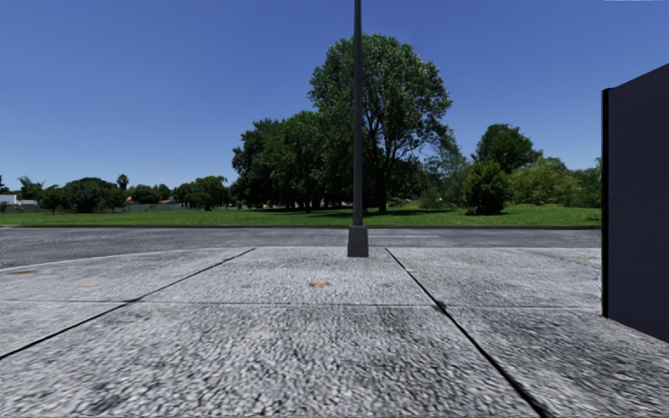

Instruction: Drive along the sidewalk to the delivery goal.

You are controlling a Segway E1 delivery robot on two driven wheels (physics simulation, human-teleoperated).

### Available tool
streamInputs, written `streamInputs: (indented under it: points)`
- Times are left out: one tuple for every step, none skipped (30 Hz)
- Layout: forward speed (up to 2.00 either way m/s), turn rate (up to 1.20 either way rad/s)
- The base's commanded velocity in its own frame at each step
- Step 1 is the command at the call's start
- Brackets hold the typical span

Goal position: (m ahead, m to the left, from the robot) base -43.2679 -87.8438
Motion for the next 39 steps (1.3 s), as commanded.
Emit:
streamInputs:
  points:
    - [2.0,-0.26]
    - [2.0,-0.27]
    - [2.0,-0.27]
    - [2.0,-0.28]
    - [2.0,-0.29]
    - [2.0,-0.32]
    - [2.0,-0.38]
    - [2.0,-0.38]
    - [1.89,-0.4]
    - [1.8,-0.4]
    - [1.77,-0.4]
    - [1.76,-0.4]
    - [1.73,-0.4]
    - [1.73,-0.4]
    - [1.62,-0.4]
    - [1.53,-0.4]
    - [1.49,-0.4]
    - [1.43,-0.4]
    - [1.43,-0.4]
    - [1.41,-0.4]
    - [1.4,-0.4]
    - [1.4,-0.4]
    - [1.4,-0.4]
    - [1.4,-0.4]
    - [1.4,-0.4]
    - [1.4,-0.41]
    - [1.4,-0.43]
    - [1.4,-0.45]
    - [1.4,-0.47]
    - [1.4,-0.47]
    - [1.4,-0.49]
    - [1.4,-0.49]
    - [1.4,-0.49]
    - [1.4,-0.49]
    - [1.4,-0.49]
    - [1.4,-0.49]
    - [1.4,-0.49]
    - [1.4,-0.5]
    - [1.4,-0.51]
